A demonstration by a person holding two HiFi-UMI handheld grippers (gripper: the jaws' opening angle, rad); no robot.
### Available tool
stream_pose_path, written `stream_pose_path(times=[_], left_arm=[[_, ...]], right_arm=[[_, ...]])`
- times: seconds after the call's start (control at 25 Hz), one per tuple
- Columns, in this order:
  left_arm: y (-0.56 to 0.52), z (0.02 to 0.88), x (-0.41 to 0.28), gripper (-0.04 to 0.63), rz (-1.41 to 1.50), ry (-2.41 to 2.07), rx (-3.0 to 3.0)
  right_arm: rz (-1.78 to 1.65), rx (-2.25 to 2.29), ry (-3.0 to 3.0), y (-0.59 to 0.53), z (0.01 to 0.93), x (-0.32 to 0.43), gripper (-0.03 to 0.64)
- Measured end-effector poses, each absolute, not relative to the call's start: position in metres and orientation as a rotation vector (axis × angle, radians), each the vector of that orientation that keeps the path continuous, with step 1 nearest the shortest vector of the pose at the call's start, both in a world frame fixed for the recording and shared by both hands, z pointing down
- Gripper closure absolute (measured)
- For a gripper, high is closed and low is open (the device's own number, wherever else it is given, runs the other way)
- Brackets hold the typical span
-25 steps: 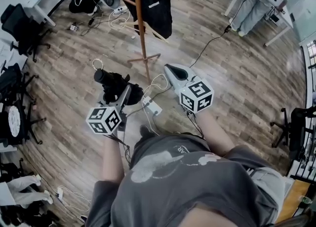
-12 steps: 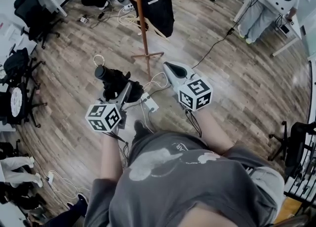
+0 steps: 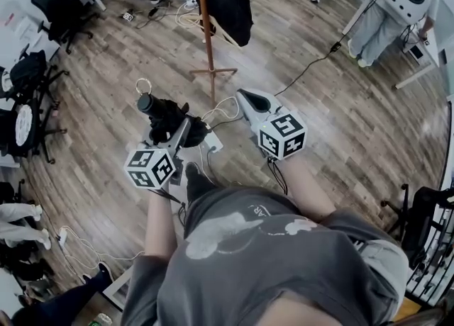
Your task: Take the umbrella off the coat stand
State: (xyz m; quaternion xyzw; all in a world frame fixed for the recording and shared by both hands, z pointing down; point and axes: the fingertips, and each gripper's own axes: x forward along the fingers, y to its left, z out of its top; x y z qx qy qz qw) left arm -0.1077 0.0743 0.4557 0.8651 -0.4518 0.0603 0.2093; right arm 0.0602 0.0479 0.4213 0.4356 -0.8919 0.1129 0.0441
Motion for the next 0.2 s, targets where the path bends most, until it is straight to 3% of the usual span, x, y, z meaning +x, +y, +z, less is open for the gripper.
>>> stream_pose_path(times=[0.2], left_arm=[[0.0836,0.4571,-0.1084,0.325,0.167,-1.267,2.405]], right_arm=[[0.335,1.323,-2.737,0.0551,0.4207,0.0589,0.62]])
